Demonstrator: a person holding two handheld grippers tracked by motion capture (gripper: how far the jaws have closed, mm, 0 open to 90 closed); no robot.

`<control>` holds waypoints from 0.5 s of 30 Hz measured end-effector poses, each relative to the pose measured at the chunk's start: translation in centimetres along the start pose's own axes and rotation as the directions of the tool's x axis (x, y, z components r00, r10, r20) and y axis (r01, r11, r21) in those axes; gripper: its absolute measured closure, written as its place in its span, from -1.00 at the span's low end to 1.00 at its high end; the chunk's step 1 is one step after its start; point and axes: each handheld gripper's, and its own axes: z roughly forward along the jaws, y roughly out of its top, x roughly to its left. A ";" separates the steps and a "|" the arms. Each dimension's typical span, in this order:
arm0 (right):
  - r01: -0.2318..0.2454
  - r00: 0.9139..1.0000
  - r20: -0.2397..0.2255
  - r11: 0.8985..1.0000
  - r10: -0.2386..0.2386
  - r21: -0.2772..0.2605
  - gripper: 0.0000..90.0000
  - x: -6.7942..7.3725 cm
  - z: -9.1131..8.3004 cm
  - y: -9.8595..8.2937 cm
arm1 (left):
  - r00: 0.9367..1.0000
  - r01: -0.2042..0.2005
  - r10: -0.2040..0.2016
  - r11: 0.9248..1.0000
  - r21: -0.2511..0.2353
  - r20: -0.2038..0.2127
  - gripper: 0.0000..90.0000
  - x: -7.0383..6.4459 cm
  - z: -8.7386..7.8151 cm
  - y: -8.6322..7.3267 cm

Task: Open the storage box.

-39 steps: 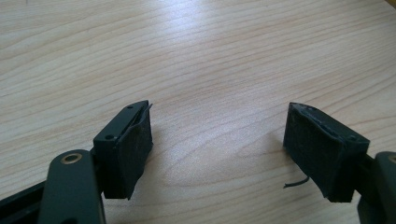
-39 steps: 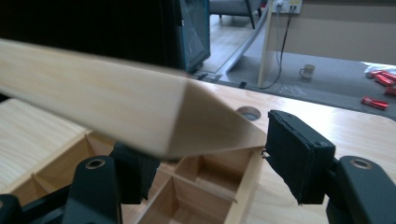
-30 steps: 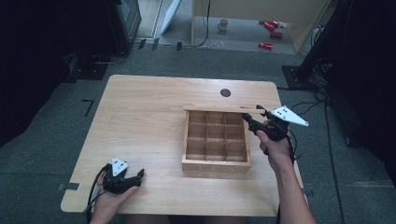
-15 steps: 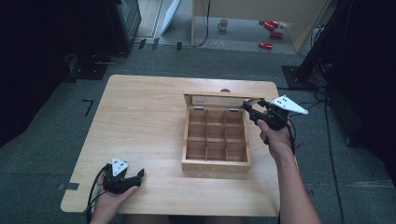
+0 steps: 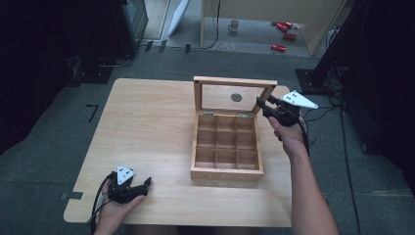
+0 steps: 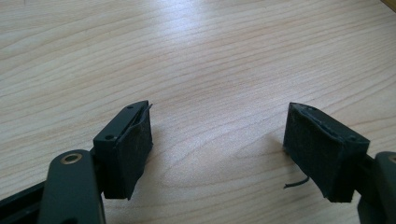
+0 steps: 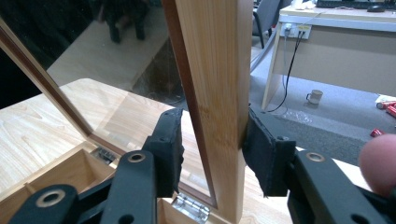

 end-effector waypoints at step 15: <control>-0.108 0.990 0.090 0.994 0.108 0.005 0.50 -1.8 2.7 0.9 | 1.000 -0.002 0.002 1.000 0.000 0.002 -0.46 0.0 0.0 0.0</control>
